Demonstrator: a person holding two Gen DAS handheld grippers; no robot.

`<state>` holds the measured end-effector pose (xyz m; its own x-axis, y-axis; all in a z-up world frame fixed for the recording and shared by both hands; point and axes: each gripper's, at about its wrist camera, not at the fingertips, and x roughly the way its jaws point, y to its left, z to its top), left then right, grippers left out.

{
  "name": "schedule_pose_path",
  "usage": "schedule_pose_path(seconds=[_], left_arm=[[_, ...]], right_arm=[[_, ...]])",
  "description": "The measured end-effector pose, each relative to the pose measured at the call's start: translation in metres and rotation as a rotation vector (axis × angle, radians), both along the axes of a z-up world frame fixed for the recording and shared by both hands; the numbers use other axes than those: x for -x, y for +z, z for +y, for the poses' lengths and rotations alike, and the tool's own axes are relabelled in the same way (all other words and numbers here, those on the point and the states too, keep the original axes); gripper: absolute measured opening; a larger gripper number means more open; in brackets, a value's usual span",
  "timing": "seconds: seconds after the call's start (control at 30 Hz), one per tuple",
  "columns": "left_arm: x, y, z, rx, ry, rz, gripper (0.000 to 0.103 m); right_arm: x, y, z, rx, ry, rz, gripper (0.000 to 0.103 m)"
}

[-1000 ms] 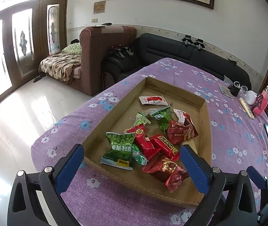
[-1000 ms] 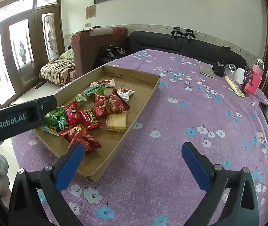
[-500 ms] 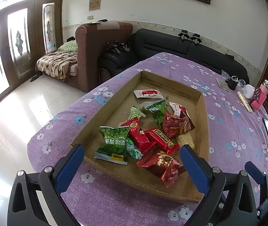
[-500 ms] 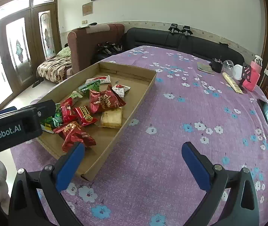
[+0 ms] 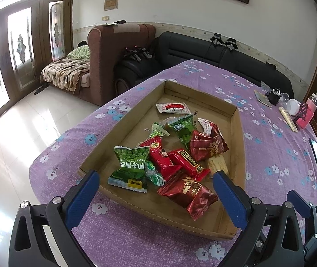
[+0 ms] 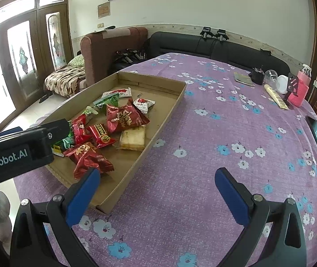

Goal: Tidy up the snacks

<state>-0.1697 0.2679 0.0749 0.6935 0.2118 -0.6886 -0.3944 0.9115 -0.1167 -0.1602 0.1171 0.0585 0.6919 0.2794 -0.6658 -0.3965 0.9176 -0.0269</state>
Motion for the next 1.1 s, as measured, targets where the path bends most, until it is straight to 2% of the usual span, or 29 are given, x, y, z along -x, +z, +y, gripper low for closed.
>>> schedule_pose_path(seconds=[1.1], left_arm=[[-0.0007, -0.0024, -0.0008, 0.012, -0.001, 0.007, 0.103]], right_arm=[[0.0033, -0.0046, 0.0063, 0.008, 0.020, 0.002, 0.103]])
